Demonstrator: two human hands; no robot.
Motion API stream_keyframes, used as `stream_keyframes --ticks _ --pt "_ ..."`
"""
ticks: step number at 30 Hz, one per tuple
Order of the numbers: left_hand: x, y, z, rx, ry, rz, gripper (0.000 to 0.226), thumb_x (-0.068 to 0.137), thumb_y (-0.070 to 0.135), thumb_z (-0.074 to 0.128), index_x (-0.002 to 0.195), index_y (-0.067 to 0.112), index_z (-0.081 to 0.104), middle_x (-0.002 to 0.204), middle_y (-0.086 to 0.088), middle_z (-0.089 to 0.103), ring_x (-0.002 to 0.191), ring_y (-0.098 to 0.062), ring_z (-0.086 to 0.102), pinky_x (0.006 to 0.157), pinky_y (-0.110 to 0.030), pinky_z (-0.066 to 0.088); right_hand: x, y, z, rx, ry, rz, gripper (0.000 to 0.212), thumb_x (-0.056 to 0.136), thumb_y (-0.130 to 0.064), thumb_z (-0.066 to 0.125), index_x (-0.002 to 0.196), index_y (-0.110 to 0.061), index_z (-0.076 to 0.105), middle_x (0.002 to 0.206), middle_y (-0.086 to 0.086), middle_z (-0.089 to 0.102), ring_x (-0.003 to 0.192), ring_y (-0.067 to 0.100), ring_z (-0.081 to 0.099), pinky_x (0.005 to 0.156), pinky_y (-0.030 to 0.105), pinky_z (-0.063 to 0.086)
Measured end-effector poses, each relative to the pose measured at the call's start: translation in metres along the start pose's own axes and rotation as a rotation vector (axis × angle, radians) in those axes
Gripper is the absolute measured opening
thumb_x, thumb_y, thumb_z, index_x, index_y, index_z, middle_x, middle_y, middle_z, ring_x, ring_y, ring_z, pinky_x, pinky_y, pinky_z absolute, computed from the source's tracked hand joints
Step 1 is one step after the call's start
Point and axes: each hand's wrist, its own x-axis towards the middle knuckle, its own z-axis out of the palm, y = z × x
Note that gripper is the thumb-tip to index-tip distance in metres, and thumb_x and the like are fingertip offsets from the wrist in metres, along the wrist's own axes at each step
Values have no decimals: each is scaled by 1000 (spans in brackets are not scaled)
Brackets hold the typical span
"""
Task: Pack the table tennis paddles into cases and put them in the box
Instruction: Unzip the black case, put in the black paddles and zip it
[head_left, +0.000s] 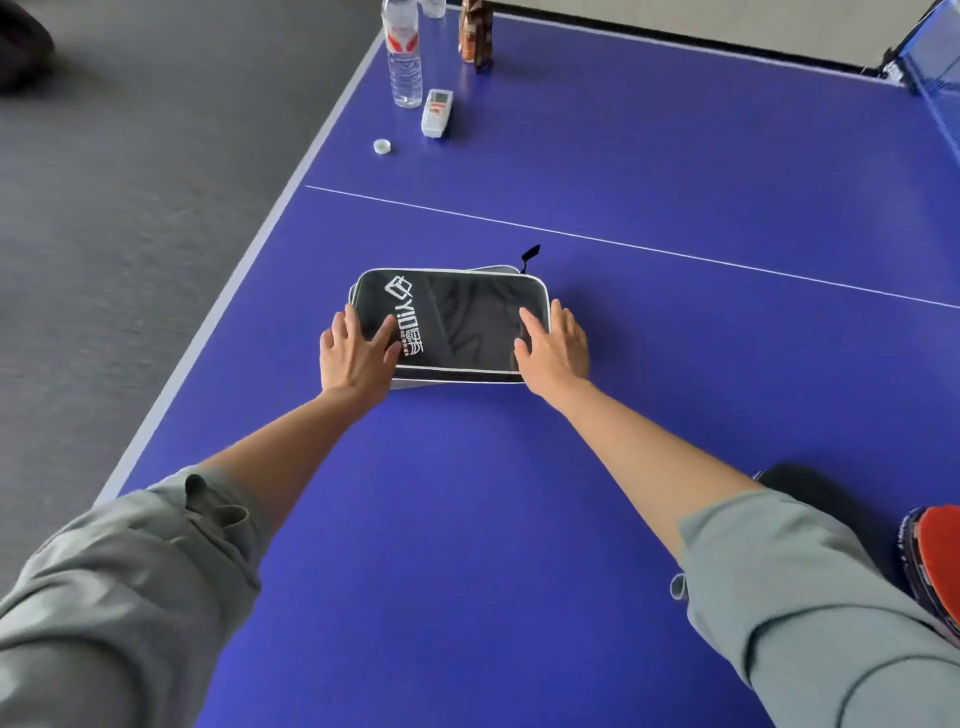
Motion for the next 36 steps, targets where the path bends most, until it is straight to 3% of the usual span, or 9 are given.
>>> stream_keyframes --ticks 4,8,13,21,27,32,36 --pt "2 -2 5 -159 -86 -52 48 97 39 40 143 26 33 143 -23 25 121 -39 36 98 -47 35 -1 -11 8 218 -33 112 48 100 -30 36 147 -27 25 157 15 8 140 33 23 112 41 27" --pt "-1 2 1 -289 -87 -84 49 96 34 48 142 23 36 147 -20 22 124 -39 31 98 -49 36 -4 -18 8 470 24 223 51 94 -19 48 144 -26 35 155 8 19 135 27 36 100 36 41" --pt "-26 7 -4 -363 -41 -89 48 92 28 56 138 17 44 149 -17 27 124 -41 34 102 -46 35 -33 -15 5 543 41 243 55 92 -16 54 143 -27 36 158 6 14 140 24 30 102 36 40" --pt "-150 54 3 -328 112 -109 42 90 32 59 128 17 55 148 -14 30 117 -39 36 102 -44 33 -163 24 11 805 113 317 56 88 -10 58 139 -28 43 156 -2 21 127 15 43 85 15 30" --pt "-264 96 42 -317 36 -200 40 88 36 60 126 23 57 144 -12 31 113 -38 36 101 -43 33 -260 85 51 881 94 297 56 85 -5 60 133 -33 48 153 -5 27 130 16 43 86 19 42" --pt "-310 116 60 -298 40 -234 38 89 34 59 126 28 57 146 -14 29 114 -39 35 100 -46 33 -303 112 65 870 95 246 56 85 -3 57 135 -27 47 154 -3 25 138 12 31 89 16 38" --pt "-315 126 62 -156 -42 -234 42 94 38 47 136 34 45 152 -18 19 124 -43 27 106 -50 23 -312 120 69 883 110 223 56 89 -7 55 141 -21 39 152 -3 30 138 12 33 104 29 41"
